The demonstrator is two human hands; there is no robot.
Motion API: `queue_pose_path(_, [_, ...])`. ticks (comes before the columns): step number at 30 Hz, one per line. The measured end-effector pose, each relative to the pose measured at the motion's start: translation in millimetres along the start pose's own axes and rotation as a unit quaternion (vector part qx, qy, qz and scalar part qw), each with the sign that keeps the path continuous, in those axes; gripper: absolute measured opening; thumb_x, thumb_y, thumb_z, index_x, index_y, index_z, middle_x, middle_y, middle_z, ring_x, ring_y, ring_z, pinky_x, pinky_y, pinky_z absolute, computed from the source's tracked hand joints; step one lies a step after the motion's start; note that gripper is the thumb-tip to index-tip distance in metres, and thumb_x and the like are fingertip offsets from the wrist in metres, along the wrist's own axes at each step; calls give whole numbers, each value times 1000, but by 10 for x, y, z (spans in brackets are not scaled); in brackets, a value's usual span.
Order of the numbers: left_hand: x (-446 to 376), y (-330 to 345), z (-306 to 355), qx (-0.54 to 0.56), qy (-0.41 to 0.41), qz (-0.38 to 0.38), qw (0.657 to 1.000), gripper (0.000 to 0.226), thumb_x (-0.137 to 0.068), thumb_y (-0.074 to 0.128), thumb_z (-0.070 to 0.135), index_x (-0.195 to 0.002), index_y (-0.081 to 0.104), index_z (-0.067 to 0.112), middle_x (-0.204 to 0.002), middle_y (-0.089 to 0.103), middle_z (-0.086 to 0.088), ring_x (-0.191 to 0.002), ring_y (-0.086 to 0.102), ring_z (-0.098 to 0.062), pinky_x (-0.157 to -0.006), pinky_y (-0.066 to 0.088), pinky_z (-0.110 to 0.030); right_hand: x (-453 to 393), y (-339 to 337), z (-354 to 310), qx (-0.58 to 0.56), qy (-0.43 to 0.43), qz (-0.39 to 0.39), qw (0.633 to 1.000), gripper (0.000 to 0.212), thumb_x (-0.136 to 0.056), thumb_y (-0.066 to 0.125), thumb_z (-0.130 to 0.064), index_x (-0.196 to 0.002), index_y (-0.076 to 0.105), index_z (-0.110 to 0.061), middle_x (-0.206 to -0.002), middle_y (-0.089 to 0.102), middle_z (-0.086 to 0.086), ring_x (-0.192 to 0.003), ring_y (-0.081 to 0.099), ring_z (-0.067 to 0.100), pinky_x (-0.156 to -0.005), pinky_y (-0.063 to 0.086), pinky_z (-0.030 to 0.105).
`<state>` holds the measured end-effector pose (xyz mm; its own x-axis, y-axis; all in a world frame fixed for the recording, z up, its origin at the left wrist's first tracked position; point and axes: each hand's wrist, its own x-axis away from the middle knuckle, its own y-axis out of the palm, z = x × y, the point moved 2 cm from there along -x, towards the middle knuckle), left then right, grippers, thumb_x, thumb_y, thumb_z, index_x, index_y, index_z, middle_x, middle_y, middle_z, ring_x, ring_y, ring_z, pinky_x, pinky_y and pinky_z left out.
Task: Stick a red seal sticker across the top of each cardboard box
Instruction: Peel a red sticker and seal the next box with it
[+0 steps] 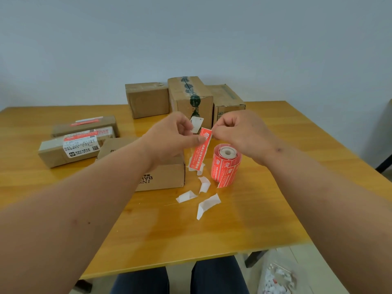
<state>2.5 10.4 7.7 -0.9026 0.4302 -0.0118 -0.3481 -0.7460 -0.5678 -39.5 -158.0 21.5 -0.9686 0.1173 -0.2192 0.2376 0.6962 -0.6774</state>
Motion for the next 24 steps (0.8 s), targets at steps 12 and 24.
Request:
queue_pose_path(12, [118,-39,48,-18,80,46,996,10,-85,71,30,-81,76,22,-71,67,10,-69,59,-1,-70,51,-25,73,80,-128,-29,22,-14,999,16,-82,66,-28,-74,75,-18,-80,73,-2,-81,68,20,-71,55,33])
queue_pose_path(24, [86,-97,14,0,39,34,999,13,-84,73,28,-77,76,17,-79,71,1,-83,61,-6,-70,47,-21,74,151,-187,4,-12,-51,999,20,-89,62,-30,-82,74,-15,-85,73,3,-79,64,19,-61,45,19])
